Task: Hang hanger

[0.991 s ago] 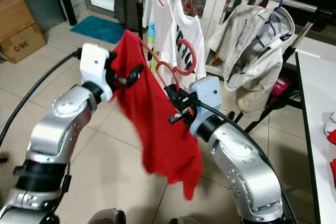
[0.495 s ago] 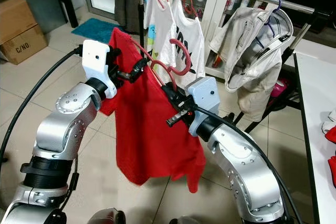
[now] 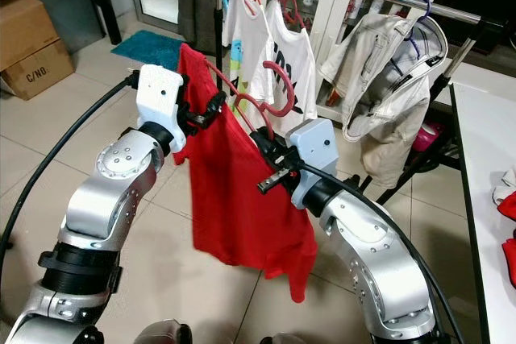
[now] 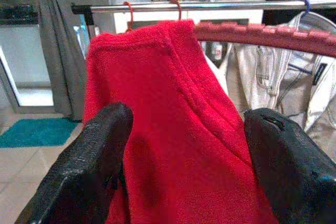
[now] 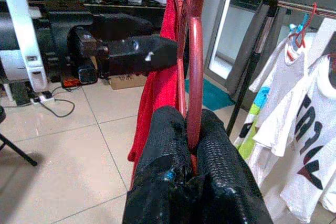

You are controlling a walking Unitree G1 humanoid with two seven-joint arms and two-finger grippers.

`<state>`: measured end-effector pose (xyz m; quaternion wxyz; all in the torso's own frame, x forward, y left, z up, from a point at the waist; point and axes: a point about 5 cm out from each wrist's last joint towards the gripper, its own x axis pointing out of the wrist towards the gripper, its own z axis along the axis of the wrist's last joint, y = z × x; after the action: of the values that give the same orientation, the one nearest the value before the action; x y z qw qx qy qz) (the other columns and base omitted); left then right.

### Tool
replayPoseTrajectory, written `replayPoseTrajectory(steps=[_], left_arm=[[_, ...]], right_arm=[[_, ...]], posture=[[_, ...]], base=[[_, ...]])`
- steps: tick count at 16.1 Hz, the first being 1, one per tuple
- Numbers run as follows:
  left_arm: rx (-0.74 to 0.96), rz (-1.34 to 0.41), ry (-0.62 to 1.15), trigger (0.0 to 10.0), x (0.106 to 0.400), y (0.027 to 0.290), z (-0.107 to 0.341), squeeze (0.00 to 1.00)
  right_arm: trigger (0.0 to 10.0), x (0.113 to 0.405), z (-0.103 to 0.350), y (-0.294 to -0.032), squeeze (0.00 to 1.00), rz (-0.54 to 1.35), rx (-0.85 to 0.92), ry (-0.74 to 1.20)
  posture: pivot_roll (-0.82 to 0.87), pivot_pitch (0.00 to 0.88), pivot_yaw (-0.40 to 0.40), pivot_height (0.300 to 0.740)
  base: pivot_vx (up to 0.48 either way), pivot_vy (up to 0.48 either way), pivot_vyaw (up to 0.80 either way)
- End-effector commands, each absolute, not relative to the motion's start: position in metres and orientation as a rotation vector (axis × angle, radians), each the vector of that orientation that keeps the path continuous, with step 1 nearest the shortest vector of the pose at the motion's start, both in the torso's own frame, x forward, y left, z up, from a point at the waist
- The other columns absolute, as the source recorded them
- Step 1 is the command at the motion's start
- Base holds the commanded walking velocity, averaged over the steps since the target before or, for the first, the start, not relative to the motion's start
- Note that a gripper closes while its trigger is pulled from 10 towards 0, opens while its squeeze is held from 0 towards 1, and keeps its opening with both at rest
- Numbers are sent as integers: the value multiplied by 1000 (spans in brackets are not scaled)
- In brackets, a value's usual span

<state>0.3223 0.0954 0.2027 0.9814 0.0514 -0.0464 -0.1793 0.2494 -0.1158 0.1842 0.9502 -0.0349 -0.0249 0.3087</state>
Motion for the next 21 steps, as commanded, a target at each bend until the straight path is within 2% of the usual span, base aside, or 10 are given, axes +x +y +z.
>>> replayPoseTrajectory(steps=[1, 2, 3, 5, 6, 14, 15, 16, 17, 21], left_arm=[[82, -339, -131, 10000, 319, 96, 208, 0], [64, -338, -144, 9451, 318, 96, 210, 0], [48, -337, -153, 6980, 317, 96, 211, 0], [12, -314, -137, 235, 319, 99, 209, 0], [6, -306, -137, 0, 320, 101, 210, 0], [30, -411, -109, 353, 325, 96, 206, 0], [52, -441, -116, 3608, 325, 92, 207, 0], [52, -441, -116, 3608, 325, 92, 207, 0], [76, -456, -123, 10000, 325, 89, 208, 0], [118, -508, -183, 10000, 321, 78, 215, 0]], right_arm=[[10000, 253, 192, -121, 0, 605, -71, -95], [10000, 253, 192, -121, 0, 606, -71, -95], [10000, 253, 192, -121, 0, 608, -71, -95], [10000, 254, 194, -121, 0, 618, -66, -106], [10000, 255, 195, -121, 0, 621, -64, -112], [10000, 254, 198, -122, 0, 621, -56, -124], [10000, 254, 198, -122, 0, 618, -54, -127], [10000, 254, 198, -122, 0, 618, -54, -127], [10000, 254, 199, -122, 0, 615, -53, -129], [10000, 253, 200, -123, 0, 612, -48, -138]], posture=[[37, 24, -80, 740], [37, 24, -80, 740], [37, 24, -80, 740], [36, 29, -84, 740], [36, 32, -82, 740], [31, 47, -73, 740], [29, 48, -67, 740], [29, 48, -67, 740], [27, 49, -64, 740], [27, 50, -63, 740]], base=[[0, 0, 0], [0, 0, 0], [0, 0, 0], [0, 0, 0], [0, 0, 0], [0, 0, 0], [0, 0, 0], [0, 0, 0], [0, 0, 0], [0, 0, 0]])
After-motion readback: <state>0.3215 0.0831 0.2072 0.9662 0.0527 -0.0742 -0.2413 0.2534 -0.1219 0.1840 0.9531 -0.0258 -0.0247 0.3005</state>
